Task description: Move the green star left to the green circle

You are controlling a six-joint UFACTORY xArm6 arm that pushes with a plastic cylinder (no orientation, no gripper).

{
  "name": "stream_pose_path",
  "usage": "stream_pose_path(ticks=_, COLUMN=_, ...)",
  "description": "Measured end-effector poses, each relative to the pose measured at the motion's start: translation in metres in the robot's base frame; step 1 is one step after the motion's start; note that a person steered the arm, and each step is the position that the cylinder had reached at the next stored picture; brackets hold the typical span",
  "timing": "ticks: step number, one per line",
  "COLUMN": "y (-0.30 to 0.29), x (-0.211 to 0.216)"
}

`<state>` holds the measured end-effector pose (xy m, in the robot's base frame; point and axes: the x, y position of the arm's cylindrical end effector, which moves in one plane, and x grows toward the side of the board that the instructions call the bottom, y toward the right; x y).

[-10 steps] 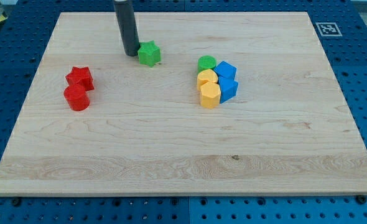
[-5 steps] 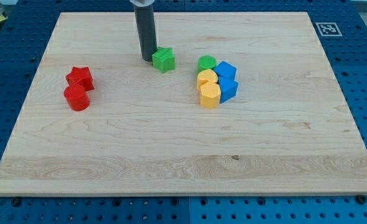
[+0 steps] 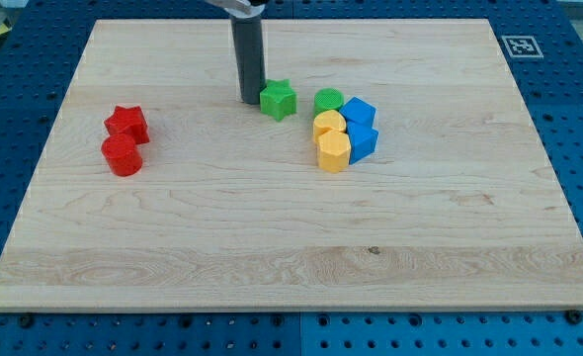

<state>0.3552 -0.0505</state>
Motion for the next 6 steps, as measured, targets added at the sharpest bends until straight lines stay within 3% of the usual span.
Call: stream_pose_path(ticks=6, y=0.023, x=-0.01)
